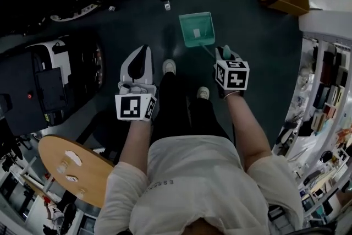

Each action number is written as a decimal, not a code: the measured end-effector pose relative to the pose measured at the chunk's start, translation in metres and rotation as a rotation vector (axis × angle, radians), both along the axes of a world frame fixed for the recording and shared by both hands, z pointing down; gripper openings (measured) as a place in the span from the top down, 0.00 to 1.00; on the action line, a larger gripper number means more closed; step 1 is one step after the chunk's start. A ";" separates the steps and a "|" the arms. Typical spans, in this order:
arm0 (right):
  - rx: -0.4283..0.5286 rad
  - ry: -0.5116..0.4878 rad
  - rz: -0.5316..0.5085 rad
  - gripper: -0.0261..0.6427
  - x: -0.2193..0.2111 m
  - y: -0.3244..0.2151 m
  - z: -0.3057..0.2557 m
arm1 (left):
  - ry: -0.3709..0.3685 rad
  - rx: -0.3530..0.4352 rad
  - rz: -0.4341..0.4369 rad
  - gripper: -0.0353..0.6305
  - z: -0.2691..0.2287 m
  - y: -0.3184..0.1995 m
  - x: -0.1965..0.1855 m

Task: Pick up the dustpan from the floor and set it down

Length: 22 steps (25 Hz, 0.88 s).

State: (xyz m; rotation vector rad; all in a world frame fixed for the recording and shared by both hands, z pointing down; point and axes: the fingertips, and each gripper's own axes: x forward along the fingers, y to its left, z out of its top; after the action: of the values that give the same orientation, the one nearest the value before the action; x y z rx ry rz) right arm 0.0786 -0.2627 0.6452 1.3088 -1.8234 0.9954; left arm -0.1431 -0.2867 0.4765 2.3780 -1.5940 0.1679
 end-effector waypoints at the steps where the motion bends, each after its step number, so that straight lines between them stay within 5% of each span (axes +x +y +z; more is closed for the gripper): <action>1: -0.013 -0.001 0.012 0.96 -0.004 -0.006 0.012 | 0.001 -0.014 0.002 0.94 0.011 -0.005 -0.002; 9: -0.085 0.005 0.069 0.96 -0.018 -0.032 0.084 | 0.045 -0.100 0.035 0.94 0.072 -0.020 0.011; 17: -0.086 -0.006 0.077 0.94 -0.029 -0.034 0.097 | 0.021 -0.148 0.044 0.94 0.100 -0.021 -0.003; 20: -0.058 0.016 0.063 0.66 -0.027 -0.036 0.096 | 0.019 -0.157 0.047 0.94 0.102 -0.022 -0.003; 22: -0.045 -0.008 0.067 0.61 -0.026 -0.037 0.090 | 0.022 -0.155 0.053 0.94 0.099 -0.022 0.001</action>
State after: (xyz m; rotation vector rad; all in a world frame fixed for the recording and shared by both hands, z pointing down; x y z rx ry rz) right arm 0.0522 -0.3001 0.7349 1.3479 -1.7630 1.0719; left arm -0.1422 -0.3088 0.5759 2.2958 -1.4537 0.2649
